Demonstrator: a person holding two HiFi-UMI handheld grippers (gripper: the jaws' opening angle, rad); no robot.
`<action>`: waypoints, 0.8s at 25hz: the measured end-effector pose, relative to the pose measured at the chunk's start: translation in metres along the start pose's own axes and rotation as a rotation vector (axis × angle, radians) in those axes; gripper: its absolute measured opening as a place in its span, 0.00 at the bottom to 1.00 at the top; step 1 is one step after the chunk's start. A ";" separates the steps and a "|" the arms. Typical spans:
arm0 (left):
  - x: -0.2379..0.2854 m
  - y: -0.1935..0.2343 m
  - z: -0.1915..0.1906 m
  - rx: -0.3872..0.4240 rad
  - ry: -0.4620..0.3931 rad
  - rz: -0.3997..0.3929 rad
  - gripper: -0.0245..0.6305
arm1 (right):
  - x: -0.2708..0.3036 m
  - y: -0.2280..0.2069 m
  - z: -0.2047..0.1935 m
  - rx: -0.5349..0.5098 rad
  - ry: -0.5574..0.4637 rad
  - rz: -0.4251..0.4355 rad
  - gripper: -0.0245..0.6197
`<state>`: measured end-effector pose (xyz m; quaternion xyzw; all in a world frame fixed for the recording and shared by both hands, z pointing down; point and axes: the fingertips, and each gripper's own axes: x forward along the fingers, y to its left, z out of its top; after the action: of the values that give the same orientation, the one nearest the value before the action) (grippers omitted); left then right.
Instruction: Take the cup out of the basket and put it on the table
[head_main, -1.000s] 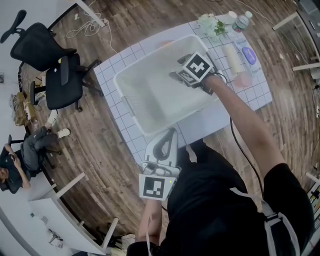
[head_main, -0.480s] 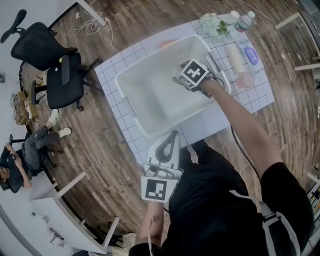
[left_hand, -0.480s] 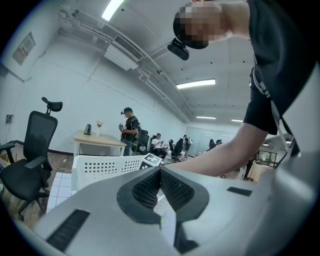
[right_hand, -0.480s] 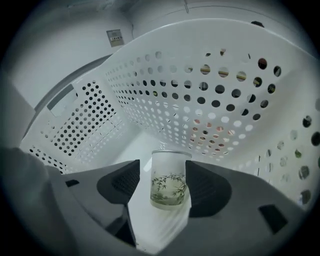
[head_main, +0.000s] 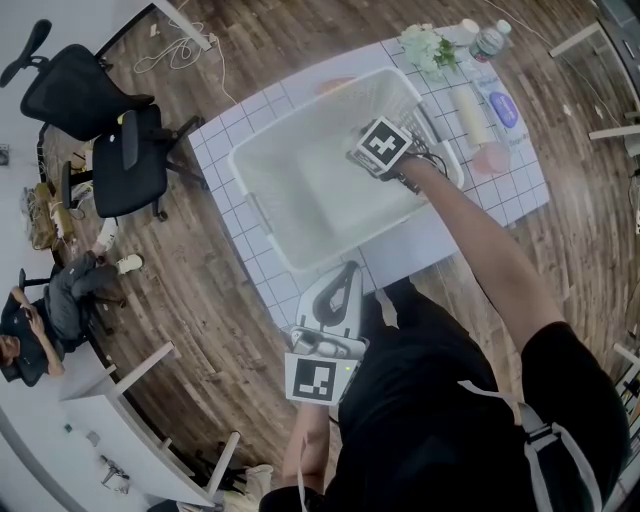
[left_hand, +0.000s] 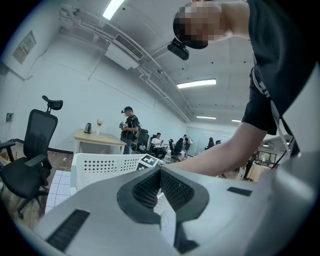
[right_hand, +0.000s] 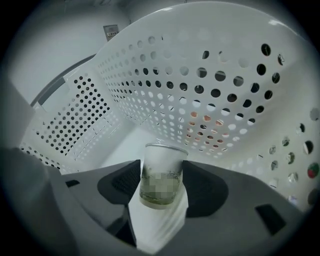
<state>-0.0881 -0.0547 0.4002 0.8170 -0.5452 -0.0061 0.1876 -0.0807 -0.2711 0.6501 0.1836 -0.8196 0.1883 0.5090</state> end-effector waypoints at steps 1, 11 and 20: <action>0.000 0.000 0.000 0.002 0.000 0.000 0.05 | 0.001 0.000 0.000 -0.003 0.002 -0.002 0.46; -0.002 0.001 -0.001 -0.001 0.000 0.005 0.05 | -0.001 -0.002 0.001 0.022 -0.009 0.006 0.43; -0.003 0.000 0.002 0.004 -0.009 0.004 0.05 | -0.013 0.002 0.008 0.012 -0.038 0.011 0.42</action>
<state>-0.0893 -0.0525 0.3976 0.8162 -0.5478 -0.0082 0.1836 -0.0824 -0.2722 0.6343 0.1857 -0.8289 0.1924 0.4914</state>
